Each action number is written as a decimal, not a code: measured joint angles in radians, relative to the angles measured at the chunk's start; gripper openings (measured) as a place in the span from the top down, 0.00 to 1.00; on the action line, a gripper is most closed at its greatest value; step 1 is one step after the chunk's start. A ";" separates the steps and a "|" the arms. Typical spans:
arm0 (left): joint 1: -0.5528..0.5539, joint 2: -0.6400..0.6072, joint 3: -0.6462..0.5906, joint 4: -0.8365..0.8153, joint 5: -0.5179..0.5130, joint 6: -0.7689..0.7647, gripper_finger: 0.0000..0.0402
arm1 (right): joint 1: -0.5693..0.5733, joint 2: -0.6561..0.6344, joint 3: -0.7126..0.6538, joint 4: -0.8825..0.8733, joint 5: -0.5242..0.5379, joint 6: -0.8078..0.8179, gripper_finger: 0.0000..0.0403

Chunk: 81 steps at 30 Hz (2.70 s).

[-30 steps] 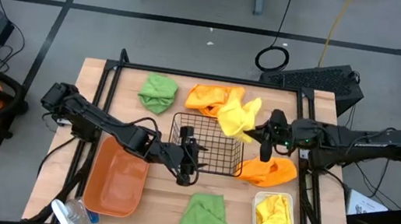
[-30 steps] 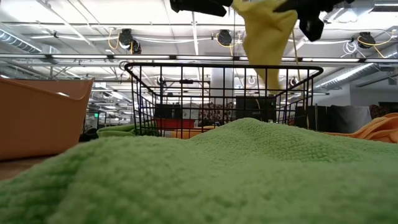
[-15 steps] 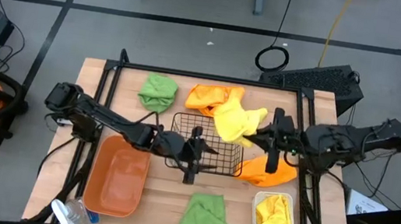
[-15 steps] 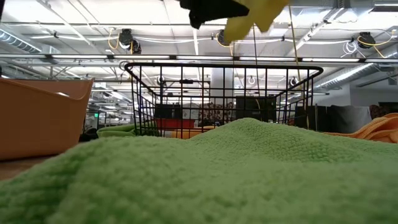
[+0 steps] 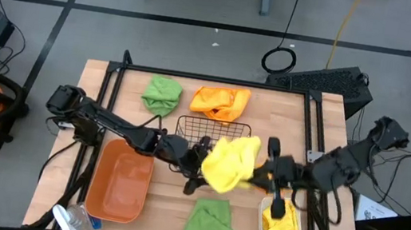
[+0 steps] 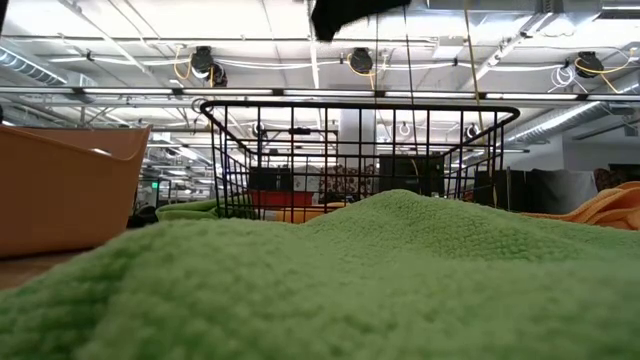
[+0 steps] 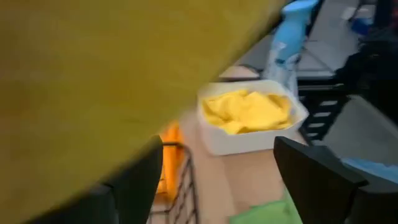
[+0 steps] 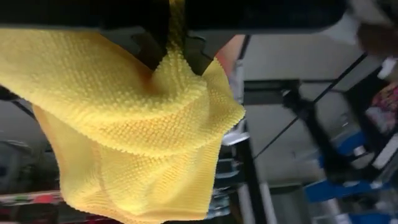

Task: Sort microfiber towel by color & place in baskets
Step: Put the yellow microfiber cloth into the white bin

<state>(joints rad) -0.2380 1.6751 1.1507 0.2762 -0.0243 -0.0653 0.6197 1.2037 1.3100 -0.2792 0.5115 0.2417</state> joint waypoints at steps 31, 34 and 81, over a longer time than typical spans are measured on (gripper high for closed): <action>-0.183 -0.003 0.001 0.261 -0.063 0.029 0.20 | 0.164 0.354 0.000 0.073 0.433 0.117 0.99; -0.183 -0.003 0.001 0.264 -0.063 0.027 0.20 | 0.163 0.361 0.000 0.067 0.443 0.108 0.99; -0.186 -0.025 0.001 0.067 -0.050 0.237 0.94 | 0.273 0.466 -0.001 0.024 0.766 0.267 0.09</action>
<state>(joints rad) -0.4240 1.6501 1.1519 0.3435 -0.0746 0.1720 0.8928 1.6701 1.3090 -0.2553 1.2774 0.5084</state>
